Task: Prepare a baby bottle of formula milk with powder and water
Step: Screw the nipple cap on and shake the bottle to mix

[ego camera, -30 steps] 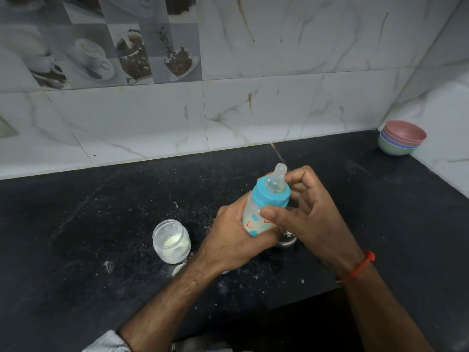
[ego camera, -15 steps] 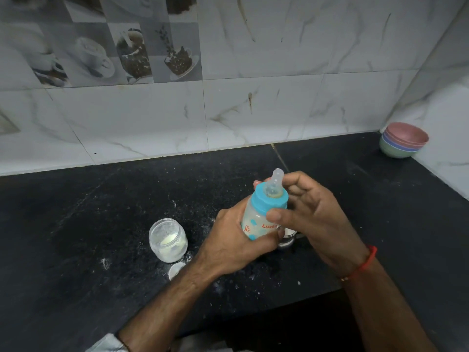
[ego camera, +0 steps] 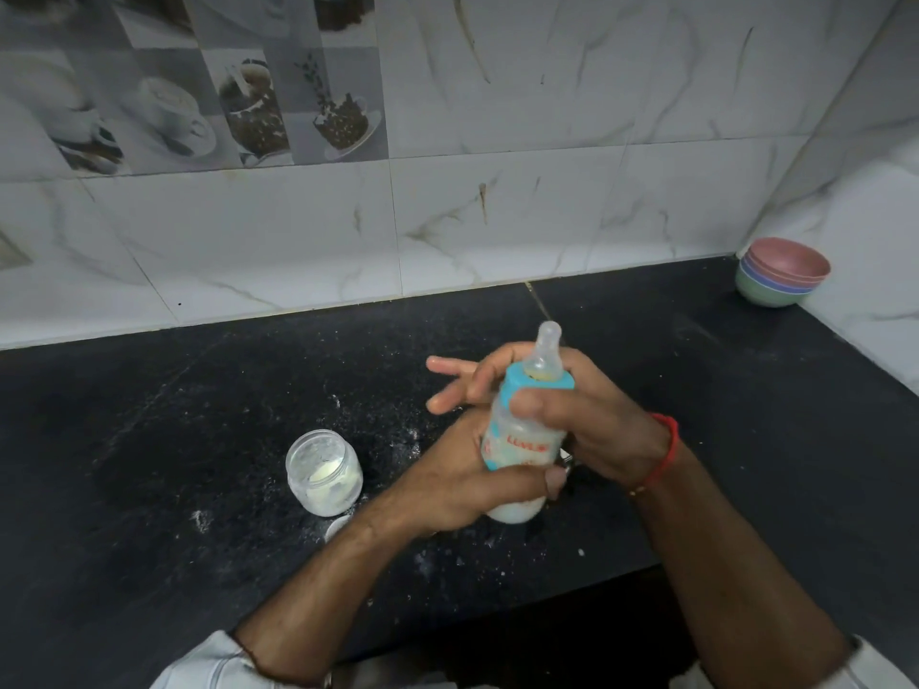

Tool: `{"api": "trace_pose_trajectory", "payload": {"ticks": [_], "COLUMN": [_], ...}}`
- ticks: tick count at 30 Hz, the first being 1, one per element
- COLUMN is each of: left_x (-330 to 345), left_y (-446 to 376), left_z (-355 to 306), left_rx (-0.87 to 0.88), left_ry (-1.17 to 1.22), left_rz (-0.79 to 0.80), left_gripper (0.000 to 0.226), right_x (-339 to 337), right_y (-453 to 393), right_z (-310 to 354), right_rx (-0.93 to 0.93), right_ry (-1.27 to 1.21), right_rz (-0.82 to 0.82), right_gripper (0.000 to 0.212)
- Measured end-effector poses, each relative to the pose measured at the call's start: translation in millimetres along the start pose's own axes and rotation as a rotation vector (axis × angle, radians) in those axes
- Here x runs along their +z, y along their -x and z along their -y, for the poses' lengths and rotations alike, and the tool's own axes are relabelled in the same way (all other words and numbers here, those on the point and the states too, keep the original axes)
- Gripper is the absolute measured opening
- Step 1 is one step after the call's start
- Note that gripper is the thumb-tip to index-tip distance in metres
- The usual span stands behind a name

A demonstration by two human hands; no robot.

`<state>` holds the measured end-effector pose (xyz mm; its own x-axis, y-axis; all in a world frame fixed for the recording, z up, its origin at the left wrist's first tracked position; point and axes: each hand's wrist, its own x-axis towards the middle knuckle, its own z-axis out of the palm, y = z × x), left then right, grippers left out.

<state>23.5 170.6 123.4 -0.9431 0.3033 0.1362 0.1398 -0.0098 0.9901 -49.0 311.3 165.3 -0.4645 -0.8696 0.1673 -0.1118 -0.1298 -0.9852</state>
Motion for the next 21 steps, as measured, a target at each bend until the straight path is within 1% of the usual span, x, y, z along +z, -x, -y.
{"api": "trace_pose_trajectory", "payload": {"ticks": [2,3,6,9,11,12,13,14,15,17,19,21], "left_x": [-1.7,-2.8,-2.9,0.0,1.3,0.6,-2.1,-6.7,-12.6,-25.8,-31.3,-27.3], "left_y": [-1.7,-2.5,-3.0,-4.8,-6.1,-6.2,-6.5,-6.8,-7.4,-9.3,-10.7,-9.8], "left_z": [1.7,4.9,9.3,10.9,12.9,13.0,12.6,10.4,7.8,4.1,-1.3,-8.9], "left_rx": [-0.006,-0.004,-0.076,-0.095,-0.128,-0.145,-0.16,-0.168,-0.172,-0.179,-0.176,-0.154], "left_ry": [-0.008,-0.059,-0.256,-0.502,-0.579,-0.61,-0.635,-0.626,-0.575,-0.37,-0.223,-0.108], "left_rz": [-0.149,-0.235,-0.433,-0.51,-0.546,-0.545,-0.525,-0.491,-0.455,-0.359,-0.192,-0.015], "left_gripper": [0.026,0.026,0.024,0.03,0.036,0.036,0.035,0.034,0.034,0.033,0.03,0.016], "right_x": [7.3,12.2,30.2,43.1,48.7,50.3,49.7,46.3,39.4,20.6,0.1,-13.2], "right_y": [-6.6,-8.8,-13.6,-15.5,-16.8,-16.4,-15.3,-13.6,-11.0,-3.3,1.6,-0.7], "right_z": [-5.5,-8.1,-17.3,-26.9,-34.5,-37.4,-39.9,-41.4,-40.9,-34.8,-25.2,-15.2], "right_rx": [-0.021,-0.021,0.017,0.053,0.091,0.099,0.096,0.086,0.074,0.052,0.043,0.027], "right_ry": [-0.01,0.002,-0.003,0.085,0.174,0.193,0.168,0.092,-0.01,-0.186,-0.206,-0.105], "right_rz": [-0.142,-0.232,-0.546,-0.805,-0.91,-0.924,-0.899,-0.83,-0.724,-0.475,-0.254,-0.087], "right_gripper": [0.011,0.009,0.017,0.026,0.032,0.039,0.047,0.056,0.065,0.077,0.079,0.074]}}
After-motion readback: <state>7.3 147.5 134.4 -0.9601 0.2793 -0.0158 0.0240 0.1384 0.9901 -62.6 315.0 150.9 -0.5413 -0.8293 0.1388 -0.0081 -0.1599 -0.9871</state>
